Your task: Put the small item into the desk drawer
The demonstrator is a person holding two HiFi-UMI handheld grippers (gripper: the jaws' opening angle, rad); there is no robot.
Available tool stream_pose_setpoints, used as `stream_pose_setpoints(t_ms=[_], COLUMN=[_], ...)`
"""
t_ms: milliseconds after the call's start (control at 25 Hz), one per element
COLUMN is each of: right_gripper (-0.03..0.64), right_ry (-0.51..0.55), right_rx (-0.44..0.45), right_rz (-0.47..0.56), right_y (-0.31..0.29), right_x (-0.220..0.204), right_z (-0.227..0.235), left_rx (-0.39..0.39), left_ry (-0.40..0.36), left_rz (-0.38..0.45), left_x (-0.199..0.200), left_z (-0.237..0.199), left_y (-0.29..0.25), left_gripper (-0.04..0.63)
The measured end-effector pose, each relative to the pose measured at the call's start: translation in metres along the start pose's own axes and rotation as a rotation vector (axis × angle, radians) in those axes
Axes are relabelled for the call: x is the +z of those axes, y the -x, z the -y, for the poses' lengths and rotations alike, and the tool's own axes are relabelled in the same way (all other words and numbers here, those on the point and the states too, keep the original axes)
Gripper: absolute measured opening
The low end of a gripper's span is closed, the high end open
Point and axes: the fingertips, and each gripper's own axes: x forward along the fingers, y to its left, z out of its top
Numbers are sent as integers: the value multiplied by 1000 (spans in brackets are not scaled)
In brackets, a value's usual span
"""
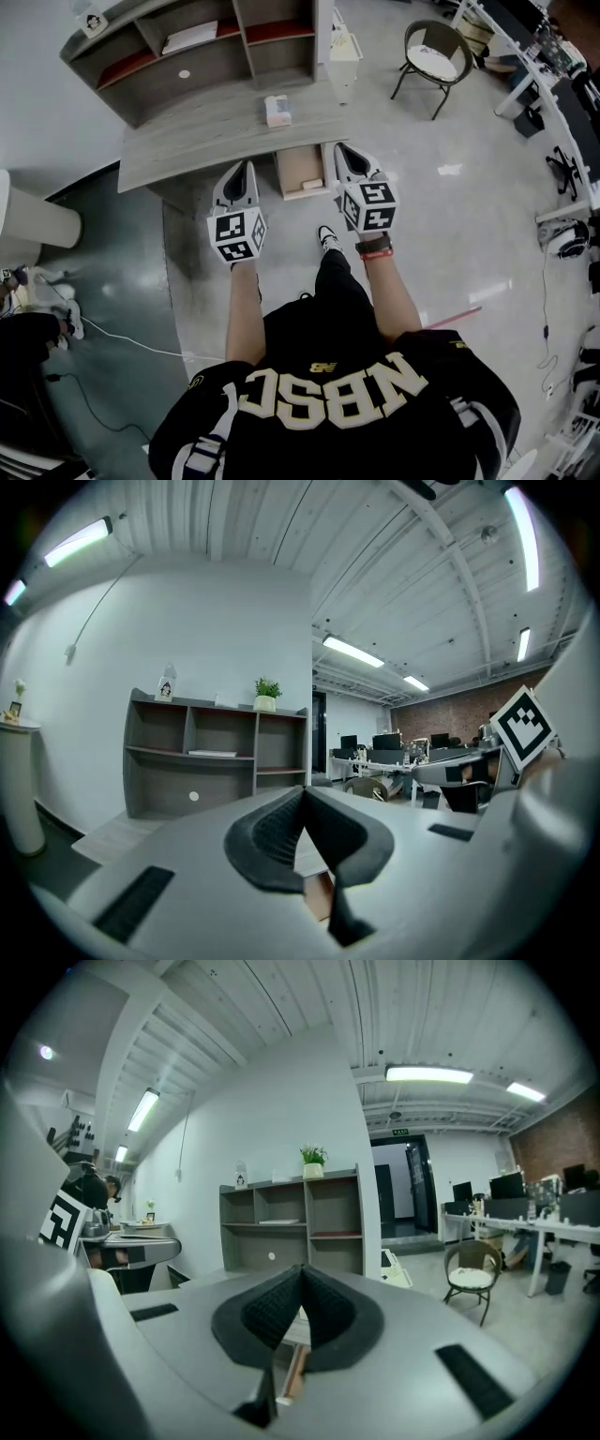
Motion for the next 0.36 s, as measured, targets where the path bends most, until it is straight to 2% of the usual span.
stream_pose_setpoints(t_ms=[200, 360], right_gripper=[8, 8], right_ry=[13, -4], right_rx=[40, 186], right_rz=[-18, -63], right_y=[0, -20], right_x=[0, 1], right_z=[-10, -31], left_rx=[-7, 20], left_ry=[14, 22], left_rz=[9, 11], left_x=[-1, -5], left_z=[2, -13], left_y=[3, 4], left_gripper=[15, 15])
